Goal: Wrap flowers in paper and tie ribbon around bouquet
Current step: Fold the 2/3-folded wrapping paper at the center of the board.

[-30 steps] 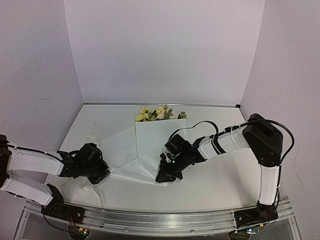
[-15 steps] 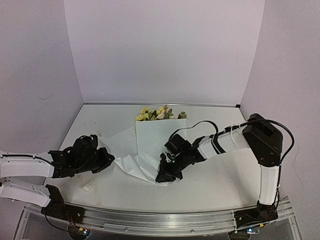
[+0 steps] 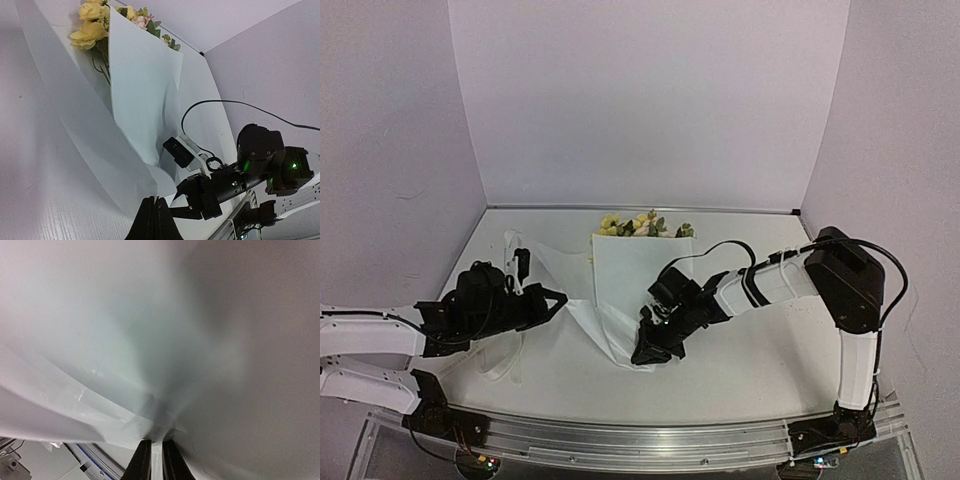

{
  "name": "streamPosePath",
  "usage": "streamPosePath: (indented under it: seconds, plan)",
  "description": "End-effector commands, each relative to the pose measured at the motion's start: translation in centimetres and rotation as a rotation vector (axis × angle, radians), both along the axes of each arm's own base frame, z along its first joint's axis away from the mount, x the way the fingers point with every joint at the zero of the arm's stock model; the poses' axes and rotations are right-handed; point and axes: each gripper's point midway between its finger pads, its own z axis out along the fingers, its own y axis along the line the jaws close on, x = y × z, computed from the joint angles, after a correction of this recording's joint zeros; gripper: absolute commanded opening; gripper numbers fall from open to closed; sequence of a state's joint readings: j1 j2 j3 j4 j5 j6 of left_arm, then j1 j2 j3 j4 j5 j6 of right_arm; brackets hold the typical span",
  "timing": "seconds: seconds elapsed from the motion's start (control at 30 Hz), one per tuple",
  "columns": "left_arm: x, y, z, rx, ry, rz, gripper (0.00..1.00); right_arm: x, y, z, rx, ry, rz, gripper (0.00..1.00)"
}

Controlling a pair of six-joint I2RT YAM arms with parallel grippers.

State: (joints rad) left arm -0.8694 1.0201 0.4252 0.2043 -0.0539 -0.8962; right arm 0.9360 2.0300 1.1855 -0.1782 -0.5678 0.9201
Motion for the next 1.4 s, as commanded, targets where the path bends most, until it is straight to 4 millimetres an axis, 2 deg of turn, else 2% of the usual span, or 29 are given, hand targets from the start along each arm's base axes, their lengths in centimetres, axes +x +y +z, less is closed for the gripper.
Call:
streamPosePath:
  seconds: [0.0,0.13,0.33,0.6,0.77,0.9,1.2,1.37]
  plan:
    - [0.1,-3.8,3.8,-0.06,-0.117,-0.162,0.0,-0.9,-5.9,-5.7,-0.293,0.06,-0.057,0.12]
    - [0.1,-5.7,4.6,-0.059,-0.148,-0.239,0.0,-0.7,-5.8,-5.5,-0.289,0.054,-0.059,0.12]
    - [-0.2,-8.8,4.5,-0.05,-0.152,-0.369,0.0,-0.6,-5.8,-5.1,-0.288,0.046,-0.061,0.12]
    - [0.2,-11.6,3.0,-0.008,-0.136,-0.468,0.0,-0.1,-5.9,-2.8,-0.256,-0.015,-0.062,0.12]
    - [0.5,-13.1,1.5,0.02,-0.115,-0.522,0.0,0.4,-6.1,-1.1,-0.219,-0.07,-0.066,0.13]
    - [0.7,-14.2,0.8,0.039,-0.108,-0.569,0.0,0.8,-5.2,0.0,-0.149,-0.11,-0.049,0.13]
    - [0.9,-16.1,0.2,0.055,-0.088,-0.646,0.0,1.0,-3.6,2.0,-0.018,-0.17,-0.013,0.14]
    - [0.4,-17.1,-0.6,0.064,-0.057,-0.72,0.0,1.1,-3.8,3.0,0.011,-0.206,-0.012,0.14]
